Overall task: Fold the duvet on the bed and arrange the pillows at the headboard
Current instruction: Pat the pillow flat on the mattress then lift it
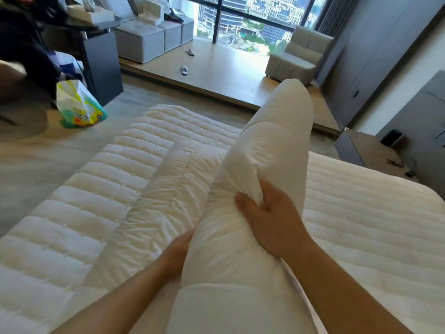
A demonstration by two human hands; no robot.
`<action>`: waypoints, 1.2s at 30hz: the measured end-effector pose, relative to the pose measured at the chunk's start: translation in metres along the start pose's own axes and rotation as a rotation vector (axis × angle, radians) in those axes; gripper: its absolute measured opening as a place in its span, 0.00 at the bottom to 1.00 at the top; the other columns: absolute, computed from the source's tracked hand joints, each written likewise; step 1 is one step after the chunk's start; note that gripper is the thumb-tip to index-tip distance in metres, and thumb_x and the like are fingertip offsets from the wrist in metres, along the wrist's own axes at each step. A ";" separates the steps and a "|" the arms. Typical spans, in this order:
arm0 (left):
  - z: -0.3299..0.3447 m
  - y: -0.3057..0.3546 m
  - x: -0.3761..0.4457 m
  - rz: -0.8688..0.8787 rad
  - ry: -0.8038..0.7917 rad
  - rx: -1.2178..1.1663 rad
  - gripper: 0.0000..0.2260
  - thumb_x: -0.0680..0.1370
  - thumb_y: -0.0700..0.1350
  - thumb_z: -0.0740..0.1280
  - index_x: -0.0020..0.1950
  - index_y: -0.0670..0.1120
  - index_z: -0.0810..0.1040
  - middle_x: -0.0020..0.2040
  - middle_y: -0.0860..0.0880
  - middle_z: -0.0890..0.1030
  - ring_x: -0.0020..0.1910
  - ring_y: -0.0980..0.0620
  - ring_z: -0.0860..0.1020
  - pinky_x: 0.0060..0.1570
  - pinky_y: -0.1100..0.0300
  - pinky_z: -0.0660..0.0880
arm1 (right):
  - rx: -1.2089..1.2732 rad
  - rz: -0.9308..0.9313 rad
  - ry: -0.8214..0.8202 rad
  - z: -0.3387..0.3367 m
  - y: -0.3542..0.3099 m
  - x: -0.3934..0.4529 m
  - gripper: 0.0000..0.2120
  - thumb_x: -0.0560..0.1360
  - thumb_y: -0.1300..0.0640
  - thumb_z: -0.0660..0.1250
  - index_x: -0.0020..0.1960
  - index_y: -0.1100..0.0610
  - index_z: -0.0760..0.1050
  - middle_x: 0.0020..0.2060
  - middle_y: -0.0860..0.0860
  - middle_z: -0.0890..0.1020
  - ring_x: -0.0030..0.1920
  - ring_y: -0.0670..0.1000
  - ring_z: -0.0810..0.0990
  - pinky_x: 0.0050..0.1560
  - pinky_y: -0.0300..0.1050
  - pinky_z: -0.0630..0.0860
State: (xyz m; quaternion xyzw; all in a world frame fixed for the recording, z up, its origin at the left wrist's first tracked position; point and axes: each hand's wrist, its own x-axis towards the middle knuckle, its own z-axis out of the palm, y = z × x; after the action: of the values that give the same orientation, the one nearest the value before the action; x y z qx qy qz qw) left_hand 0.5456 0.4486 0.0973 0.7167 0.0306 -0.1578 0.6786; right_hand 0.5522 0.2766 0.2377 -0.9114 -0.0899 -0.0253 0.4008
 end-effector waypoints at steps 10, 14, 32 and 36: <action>-0.168 -0.061 -0.050 -0.313 0.288 -0.508 0.24 0.82 0.61 0.53 0.69 0.47 0.73 0.65 0.43 0.79 0.63 0.44 0.77 0.64 0.45 0.72 | -0.264 0.002 -0.238 0.206 -0.055 0.036 0.19 0.77 0.46 0.60 0.67 0.48 0.71 0.60 0.50 0.79 0.59 0.56 0.76 0.52 0.48 0.72; -0.184 -0.046 -0.064 -0.215 0.332 -0.267 0.18 0.81 0.59 0.57 0.68 0.54 0.72 0.67 0.51 0.76 0.62 0.51 0.76 0.60 0.51 0.73 | -0.316 0.041 -0.348 0.269 -0.053 0.048 0.17 0.78 0.43 0.58 0.60 0.52 0.73 0.55 0.53 0.81 0.56 0.58 0.78 0.48 0.48 0.71; -0.129 -0.154 -0.117 0.060 0.403 1.106 0.32 0.69 0.57 0.60 0.71 0.46 0.68 0.80 0.53 0.53 0.74 0.46 0.60 0.68 0.42 0.57 | -0.663 -0.060 -0.048 0.193 0.027 0.195 0.28 0.80 0.39 0.46 0.78 0.46 0.50 0.79 0.50 0.48 0.78 0.57 0.43 0.75 0.60 0.39; -0.098 -0.075 -0.050 0.168 0.607 1.017 0.31 0.75 0.56 0.57 0.76 0.47 0.61 0.79 0.46 0.56 0.78 0.43 0.55 0.72 0.43 0.48 | -0.743 0.010 -0.264 0.237 0.054 0.206 0.30 0.80 0.37 0.39 0.79 0.45 0.39 0.79 0.48 0.40 0.78 0.57 0.36 0.73 0.65 0.35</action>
State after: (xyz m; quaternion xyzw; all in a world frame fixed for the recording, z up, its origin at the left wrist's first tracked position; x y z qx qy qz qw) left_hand 0.4976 0.5595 0.0415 0.9647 0.0869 0.1132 0.2214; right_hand 0.7582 0.4445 0.0624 -0.9902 -0.1210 0.0632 0.0286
